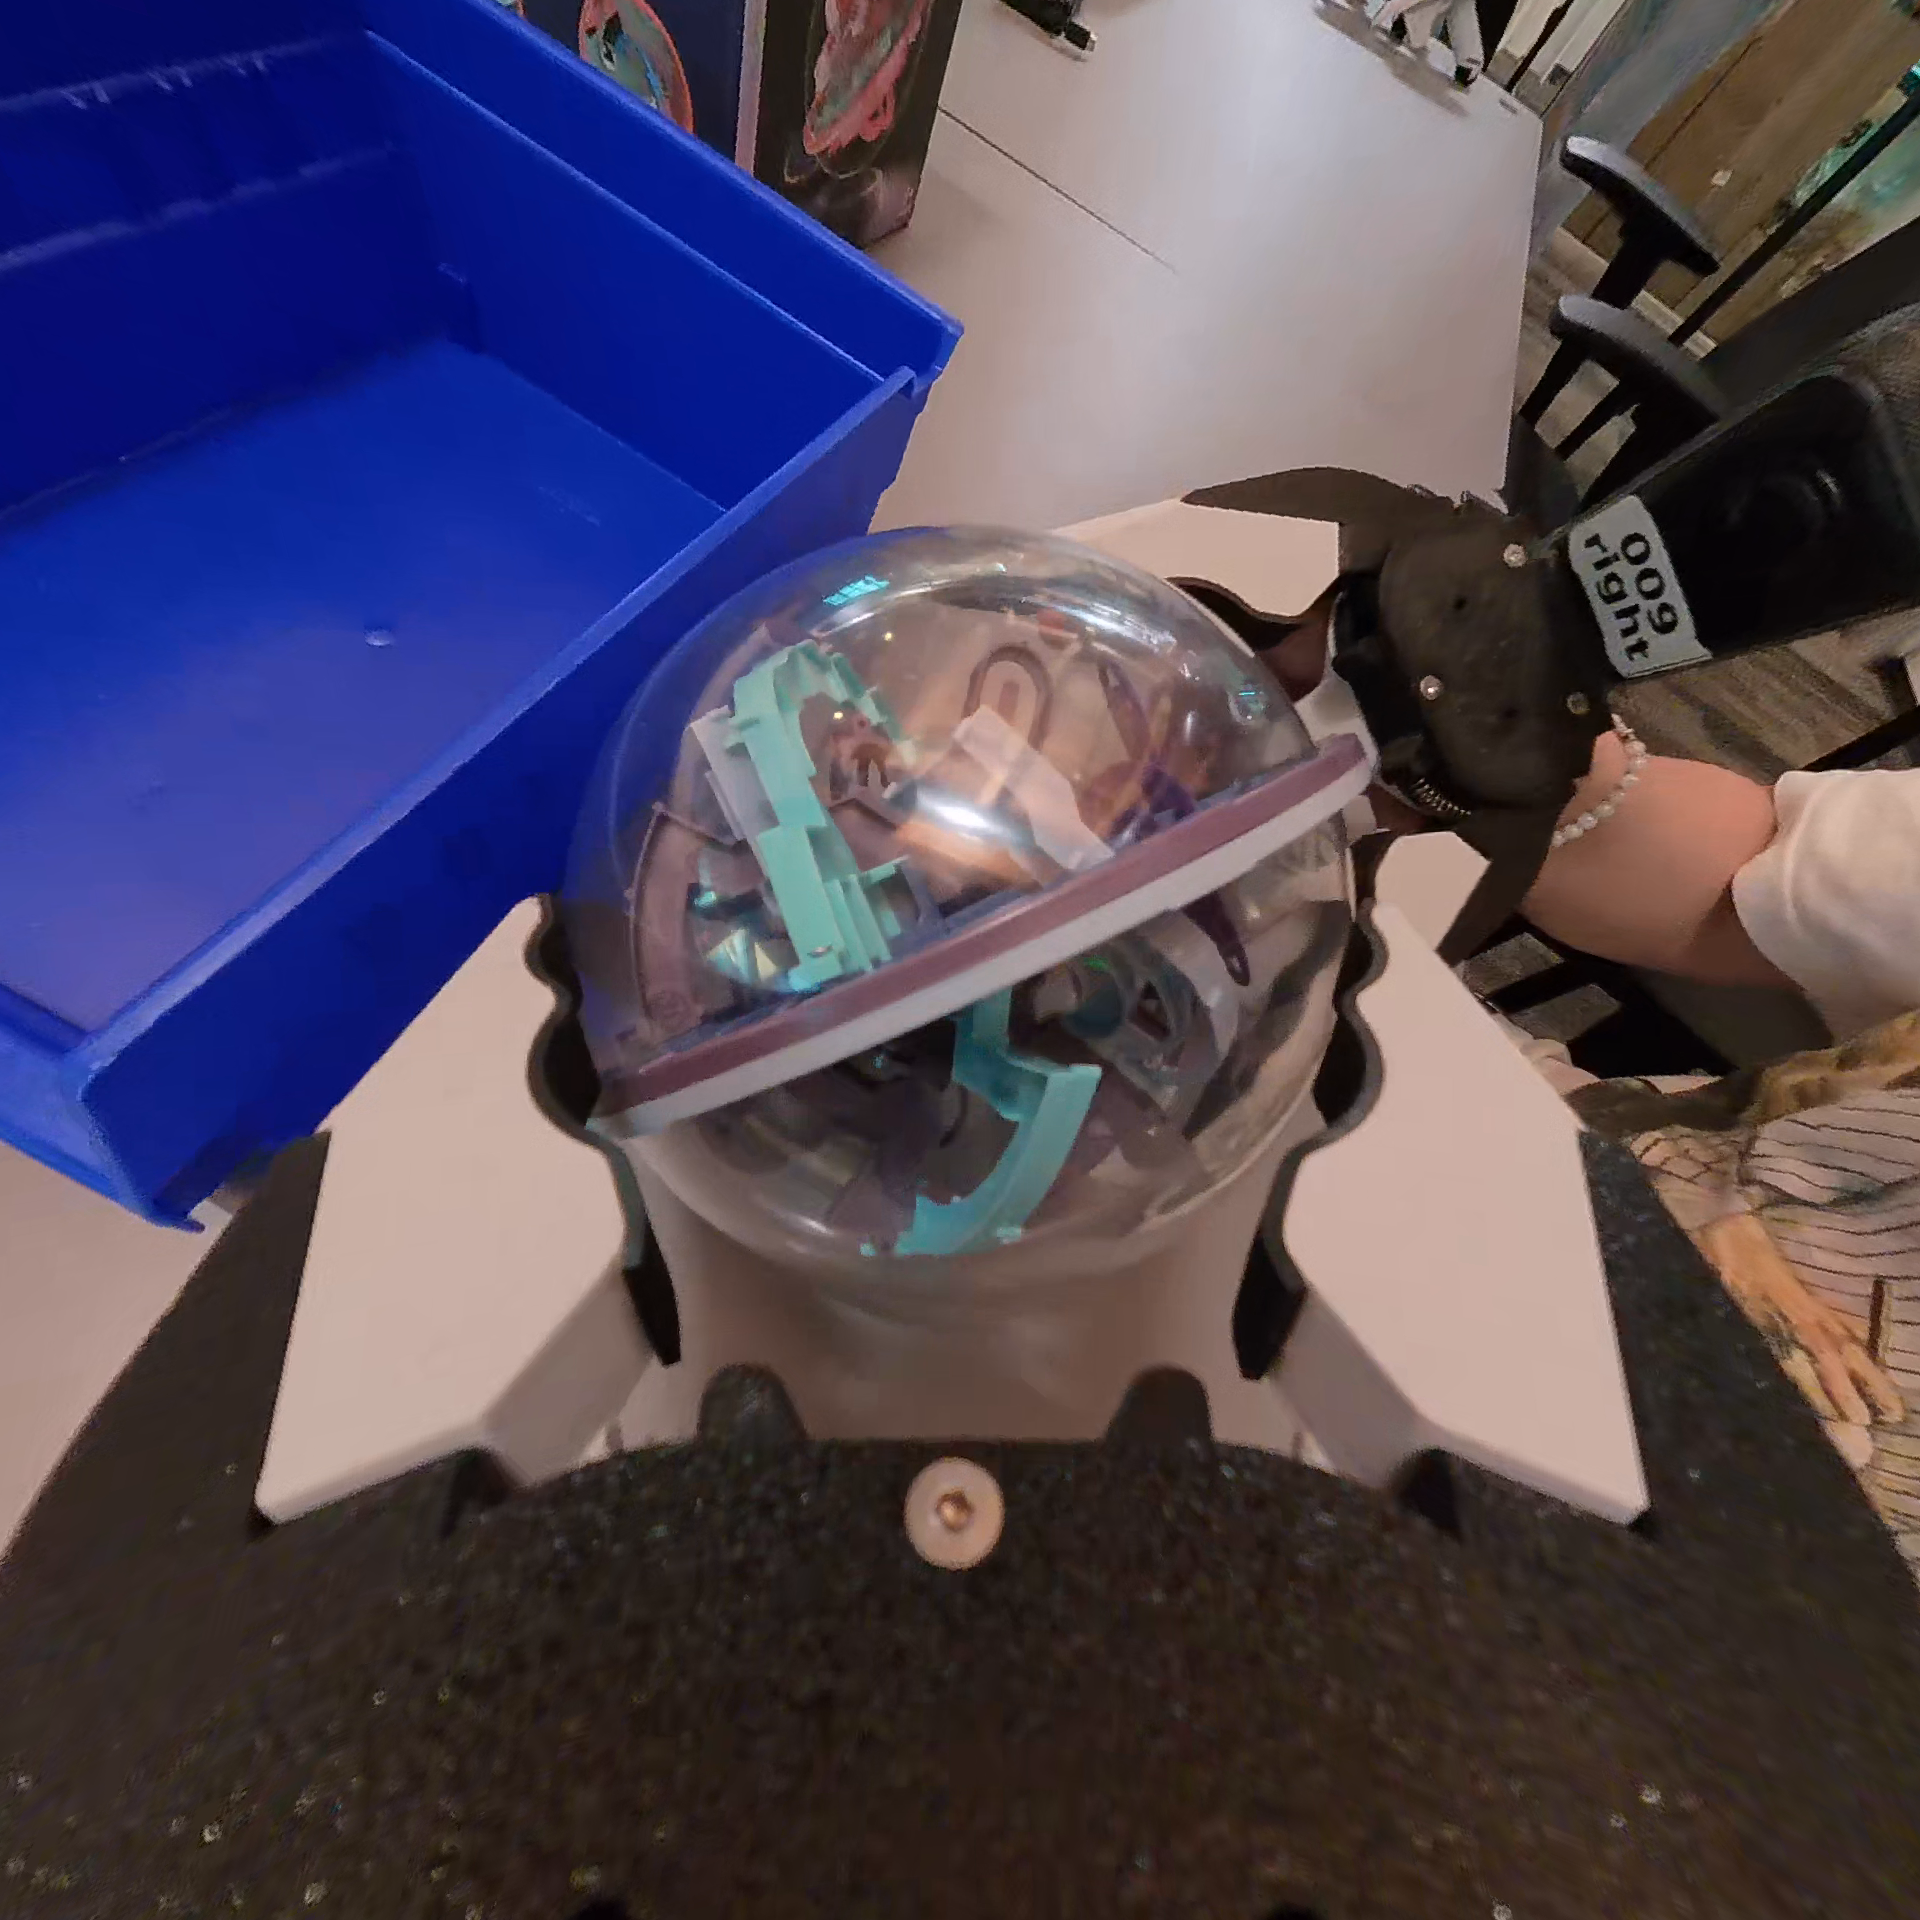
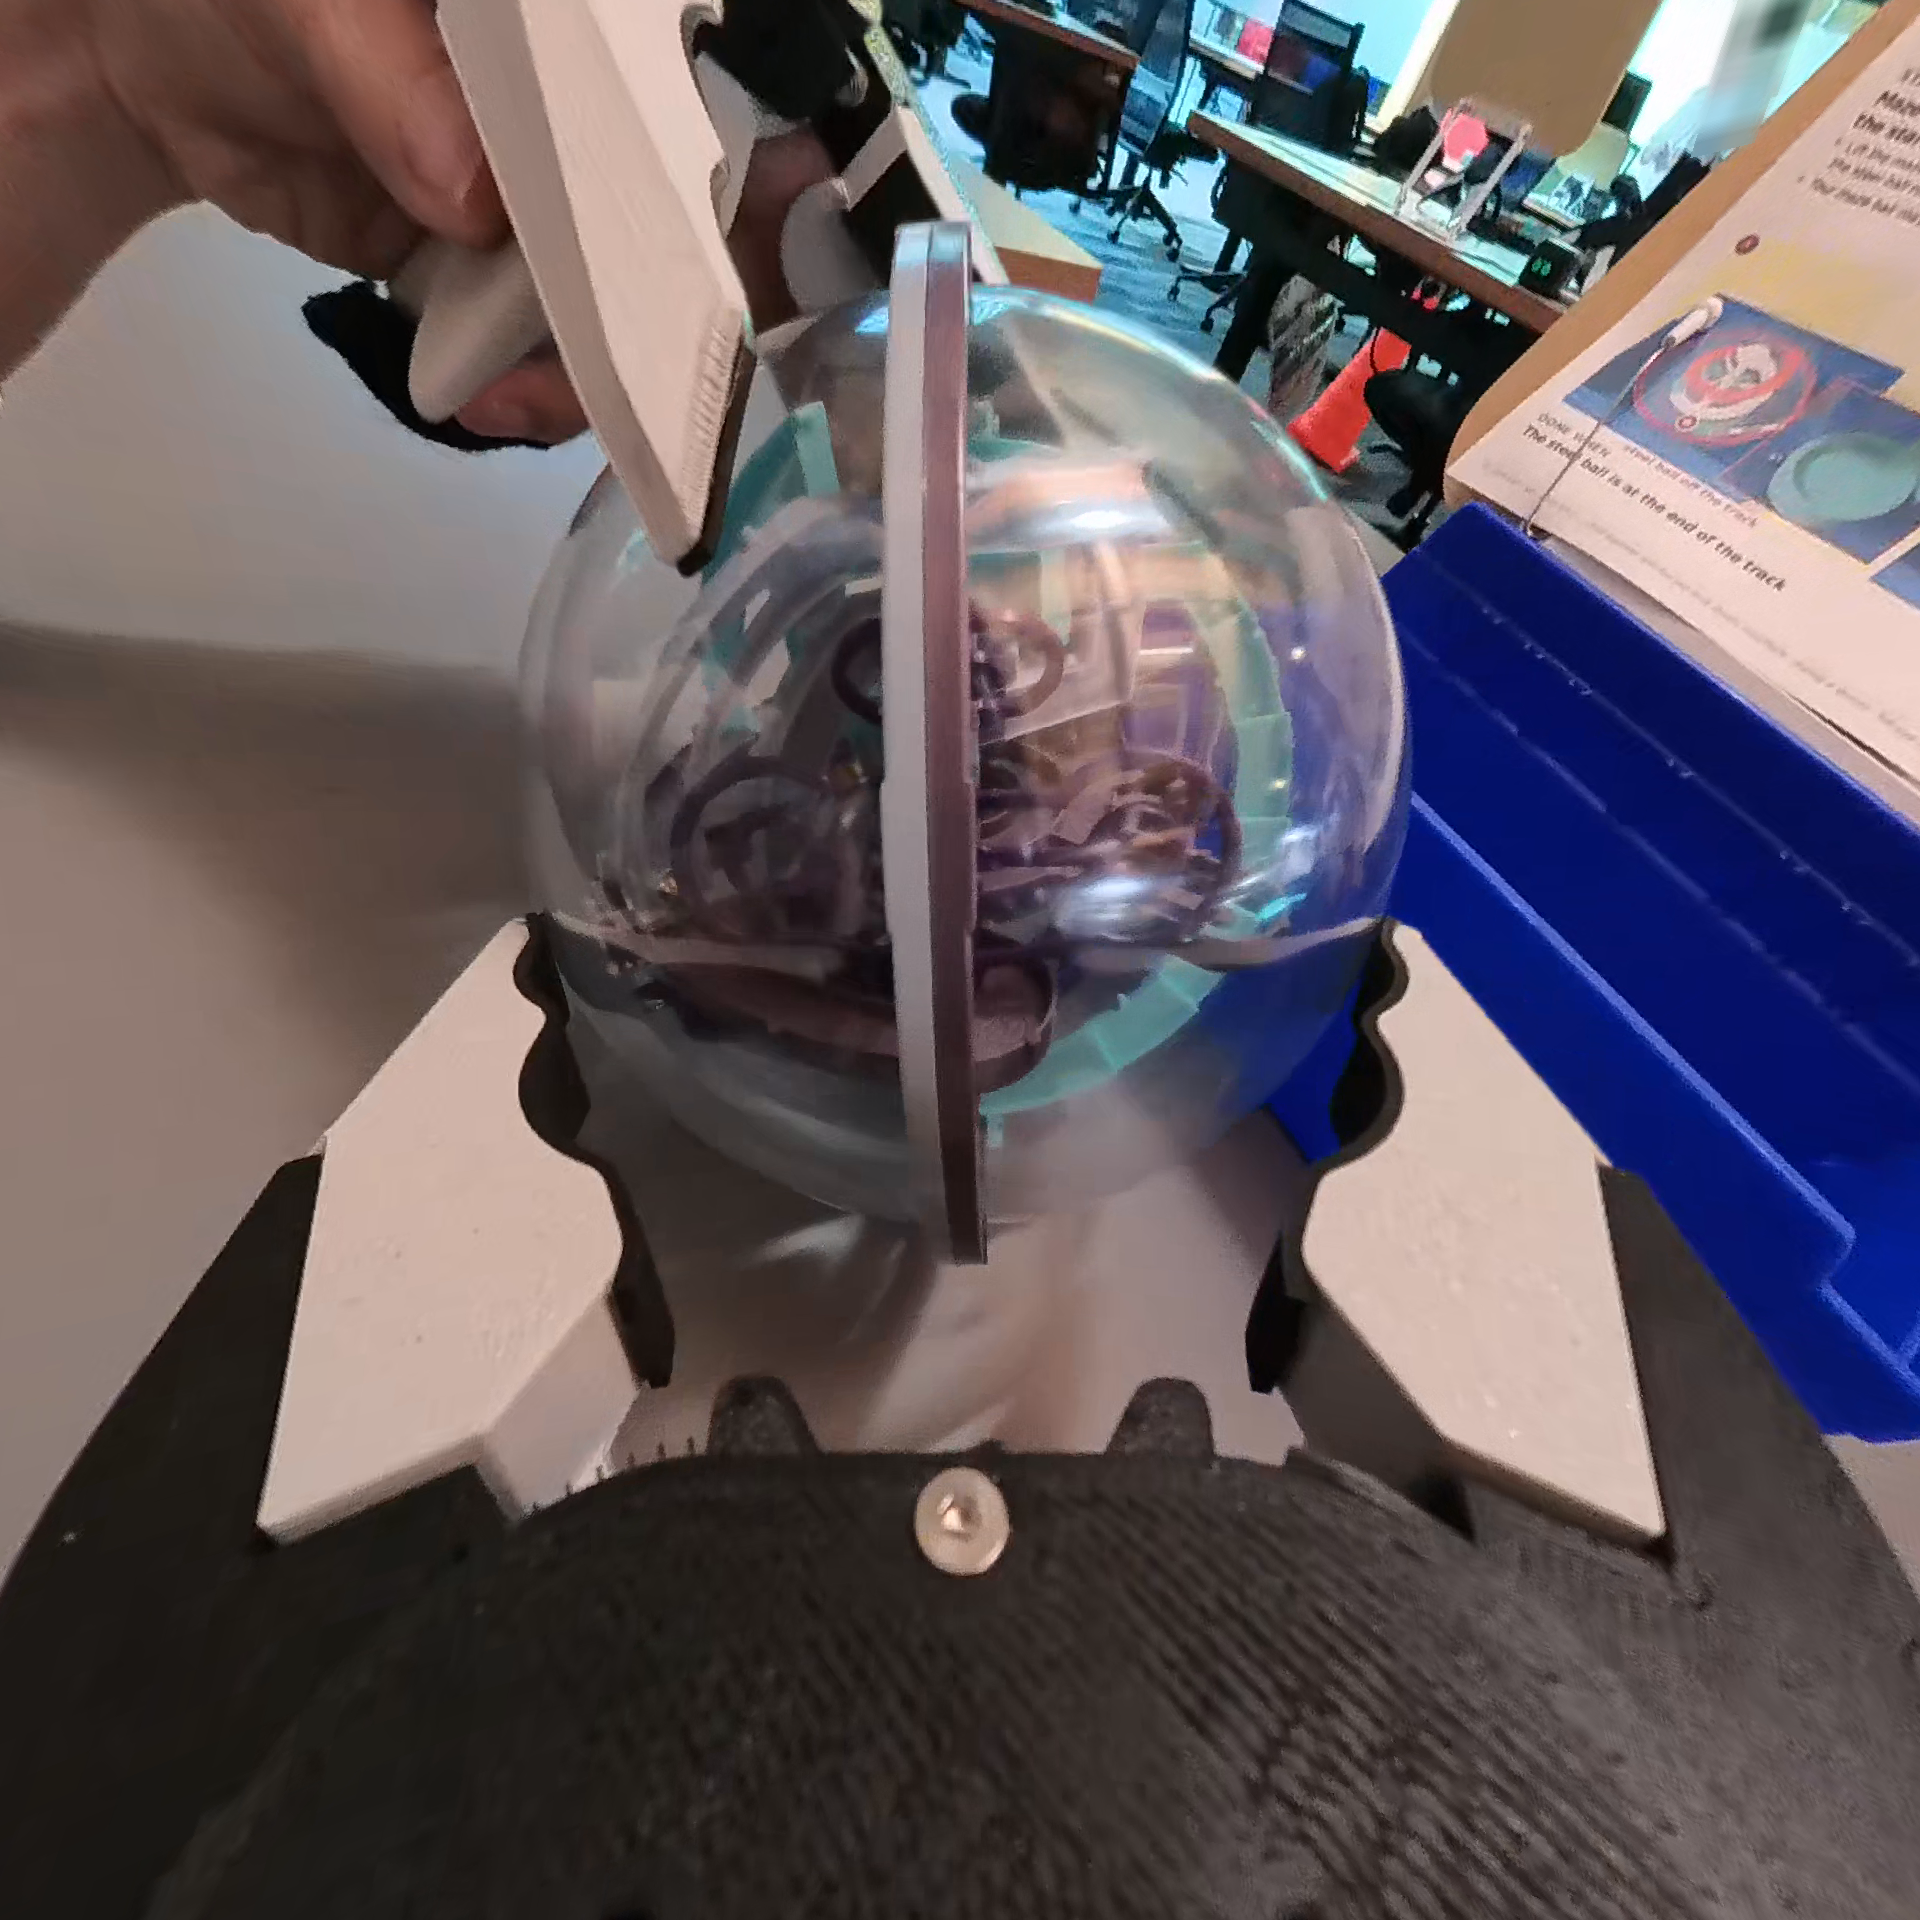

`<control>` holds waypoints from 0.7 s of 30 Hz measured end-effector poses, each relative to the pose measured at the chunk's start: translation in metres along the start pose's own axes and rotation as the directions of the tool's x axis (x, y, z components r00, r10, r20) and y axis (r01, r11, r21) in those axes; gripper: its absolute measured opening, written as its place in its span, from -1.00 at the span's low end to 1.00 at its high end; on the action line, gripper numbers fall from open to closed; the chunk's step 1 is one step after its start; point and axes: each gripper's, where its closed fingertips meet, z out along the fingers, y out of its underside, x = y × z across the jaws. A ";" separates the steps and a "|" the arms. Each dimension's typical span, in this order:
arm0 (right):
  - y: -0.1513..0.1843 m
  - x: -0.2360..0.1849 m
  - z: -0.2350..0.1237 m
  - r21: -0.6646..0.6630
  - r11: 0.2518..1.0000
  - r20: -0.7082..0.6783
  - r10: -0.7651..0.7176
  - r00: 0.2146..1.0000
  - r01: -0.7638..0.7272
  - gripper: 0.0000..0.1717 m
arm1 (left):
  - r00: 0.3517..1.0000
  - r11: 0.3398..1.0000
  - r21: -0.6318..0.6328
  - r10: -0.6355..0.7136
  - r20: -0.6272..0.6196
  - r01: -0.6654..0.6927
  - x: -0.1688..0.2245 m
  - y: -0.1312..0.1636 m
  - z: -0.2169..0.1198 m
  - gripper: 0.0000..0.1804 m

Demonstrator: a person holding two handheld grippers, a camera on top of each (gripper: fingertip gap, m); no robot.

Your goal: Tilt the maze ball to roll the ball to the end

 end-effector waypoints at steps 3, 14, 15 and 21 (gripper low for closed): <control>-0.002 -0.001 -0.002 -0.014 0.998 0.003 0.055 0.998 -0.055 0.69 | 1.000 1.000 -0.005 0.014 0.007 -0.014 0.002 0.000 0.001 0.54; -0.001 0.007 -0.006 0.086 0.989 0.091 -0.127 0.988 0.120 0.81 | 1.000 0.999 -0.043 0.030 0.003 -0.030 0.005 0.005 0.013 0.52; 0.000 0.009 -0.004 0.090 0.991 0.079 -0.105 0.991 0.098 0.82 | 1.000 0.999 -0.029 0.016 0.007 -0.015 0.004 0.002 0.015 0.53; 0.007 0.009 -0.009 0.073 0.991 0.036 -0.110 0.993 0.107 0.76 | 0.997 0.997 -0.019 0.074 0.016 -0.073 0.008 0.000 0.016 0.53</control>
